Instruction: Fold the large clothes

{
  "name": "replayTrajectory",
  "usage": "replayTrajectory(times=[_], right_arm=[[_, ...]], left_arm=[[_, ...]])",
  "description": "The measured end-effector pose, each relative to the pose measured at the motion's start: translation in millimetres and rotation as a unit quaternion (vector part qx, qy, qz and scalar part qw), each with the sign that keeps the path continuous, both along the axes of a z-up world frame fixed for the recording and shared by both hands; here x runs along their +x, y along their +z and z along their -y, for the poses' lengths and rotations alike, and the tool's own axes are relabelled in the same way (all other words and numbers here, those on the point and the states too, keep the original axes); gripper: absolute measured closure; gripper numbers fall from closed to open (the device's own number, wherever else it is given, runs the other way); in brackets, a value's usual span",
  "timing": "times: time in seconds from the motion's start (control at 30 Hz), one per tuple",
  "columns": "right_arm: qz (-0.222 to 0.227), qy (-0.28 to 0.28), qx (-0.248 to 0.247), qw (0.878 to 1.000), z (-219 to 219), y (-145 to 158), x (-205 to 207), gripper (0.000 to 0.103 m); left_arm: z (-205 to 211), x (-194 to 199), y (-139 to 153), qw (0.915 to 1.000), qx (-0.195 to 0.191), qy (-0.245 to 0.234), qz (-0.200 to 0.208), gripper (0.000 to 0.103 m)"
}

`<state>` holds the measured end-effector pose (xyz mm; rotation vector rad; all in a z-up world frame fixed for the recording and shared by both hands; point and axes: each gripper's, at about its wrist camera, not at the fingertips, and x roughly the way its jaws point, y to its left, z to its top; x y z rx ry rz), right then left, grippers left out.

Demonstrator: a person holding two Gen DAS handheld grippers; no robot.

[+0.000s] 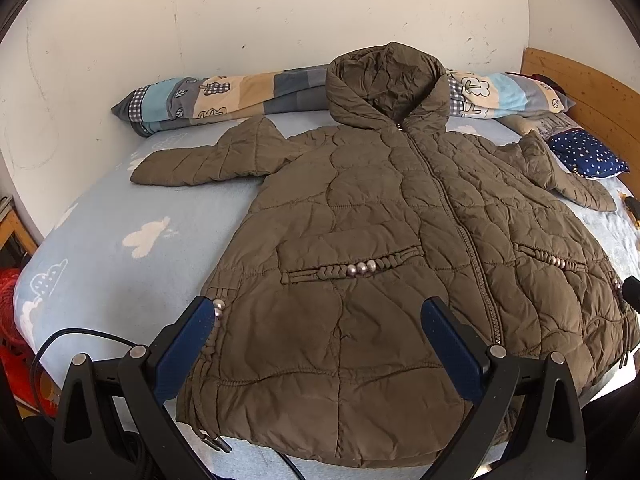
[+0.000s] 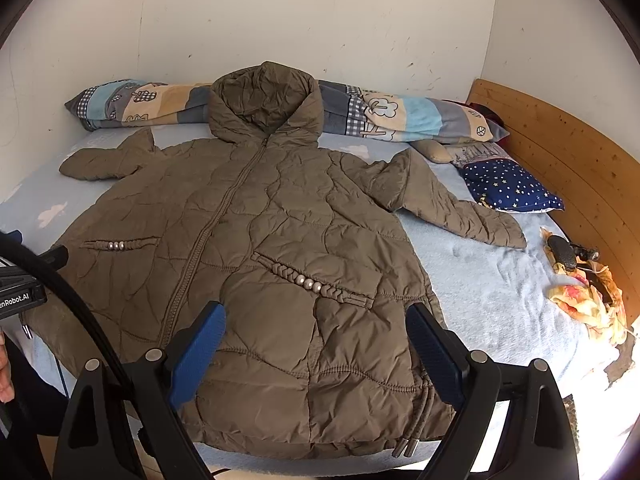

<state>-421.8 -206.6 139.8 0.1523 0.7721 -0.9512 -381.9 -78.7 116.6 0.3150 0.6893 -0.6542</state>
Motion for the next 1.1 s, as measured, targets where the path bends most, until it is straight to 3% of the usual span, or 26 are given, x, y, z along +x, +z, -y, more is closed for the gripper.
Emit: replayTrajectory(times=[1.1], right_arm=[[-0.005, 0.000, 0.013, 1.000, 0.8, 0.2, -1.0, 0.009]], left_arm=[[-2.0, 1.8, -4.8, 1.0000, 0.005, -0.002, -0.001, 0.000]])
